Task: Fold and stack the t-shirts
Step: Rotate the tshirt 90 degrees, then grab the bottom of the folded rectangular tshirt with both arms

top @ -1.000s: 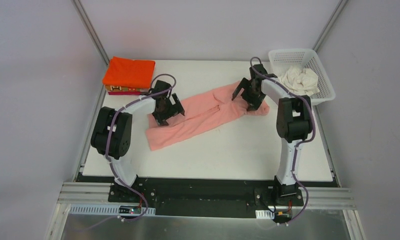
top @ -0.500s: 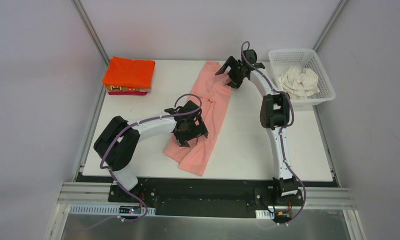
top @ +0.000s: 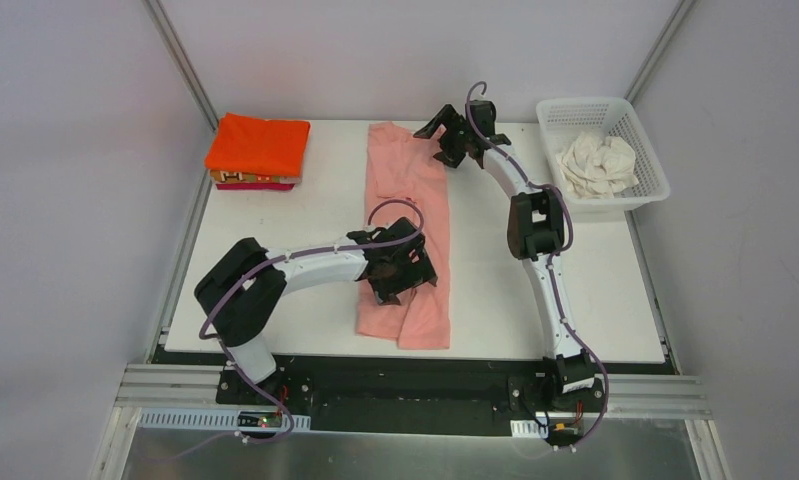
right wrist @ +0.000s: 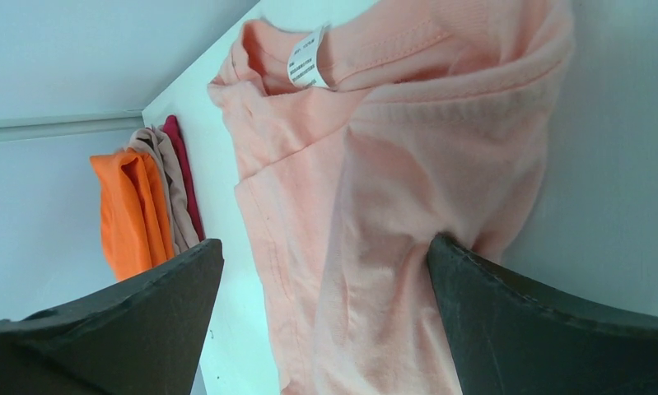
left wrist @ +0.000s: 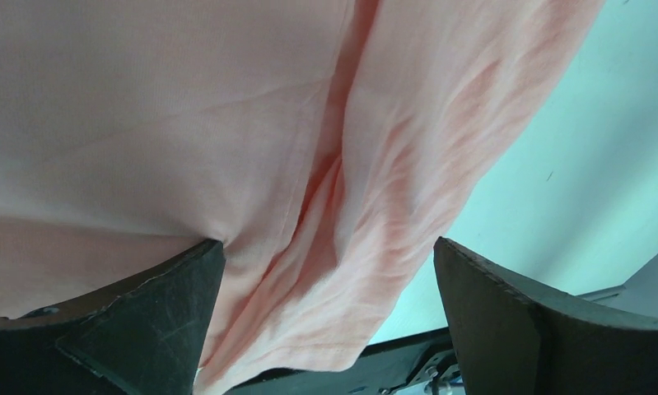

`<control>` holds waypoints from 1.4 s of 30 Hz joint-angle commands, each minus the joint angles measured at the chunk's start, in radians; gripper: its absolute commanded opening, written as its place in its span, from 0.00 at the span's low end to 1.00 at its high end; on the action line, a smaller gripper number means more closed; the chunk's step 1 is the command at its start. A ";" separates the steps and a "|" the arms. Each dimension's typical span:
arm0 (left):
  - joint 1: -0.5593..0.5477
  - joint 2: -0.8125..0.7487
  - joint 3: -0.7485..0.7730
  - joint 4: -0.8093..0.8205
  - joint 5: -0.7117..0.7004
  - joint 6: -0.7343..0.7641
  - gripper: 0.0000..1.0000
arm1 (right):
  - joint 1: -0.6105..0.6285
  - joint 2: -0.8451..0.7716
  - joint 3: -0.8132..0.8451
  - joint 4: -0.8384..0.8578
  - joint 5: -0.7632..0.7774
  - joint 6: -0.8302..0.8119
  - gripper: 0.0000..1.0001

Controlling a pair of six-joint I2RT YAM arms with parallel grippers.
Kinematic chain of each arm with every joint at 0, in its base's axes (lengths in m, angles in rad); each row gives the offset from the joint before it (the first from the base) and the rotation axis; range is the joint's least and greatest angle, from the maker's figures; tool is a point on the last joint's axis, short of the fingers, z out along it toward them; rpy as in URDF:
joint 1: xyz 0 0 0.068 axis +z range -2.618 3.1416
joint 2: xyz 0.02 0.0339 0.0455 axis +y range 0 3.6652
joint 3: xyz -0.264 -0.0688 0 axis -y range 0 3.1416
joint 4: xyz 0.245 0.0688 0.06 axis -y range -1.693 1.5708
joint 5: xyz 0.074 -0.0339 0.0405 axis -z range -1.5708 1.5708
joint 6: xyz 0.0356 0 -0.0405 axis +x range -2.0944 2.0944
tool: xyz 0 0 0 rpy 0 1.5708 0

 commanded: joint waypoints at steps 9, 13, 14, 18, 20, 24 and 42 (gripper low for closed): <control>-0.059 -0.294 -0.024 -0.073 -0.178 0.096 0.99 | 0.009 -0.226 0.027 -0.124 0.096 -0.148 1.00; -0.058 -0.396 0.005 -0.206 -0.232 0.201 0.99 | 0.012 -0.377 -0.032 -0.266 0.128 -0.238 1.00; -0.058 -0.417 0.004 -0.240 -0.251 0.233 0.99 | 0.013 -0.430 -0.087 -0.299 0.155 -0.267 1.00; -0.057 -0.483 -0.024 -0.390 -0.321 0.274 0.99 | 0.017 -0.713 -0.428 -0.382 0.229 -0.298 1.00; -0.055 -0.523 -0.077 -0.414 -0.326 0.269 0.99 | 0.032 -0.875 -0.652 -0.424 0.255 -0.285 1.00; -0.037 -0.575 -0.170 -0.414 -0.297 0.256 0.99 | 0.139 -1.210 -1.125 -0.384 0.338 -0.197 1.00; -0.013 -0.513 -0.428 -0.182 -0.134 0.188 0.67 | 0.419 -1.735 -1.912 -0.187 0.206 0.179 0.98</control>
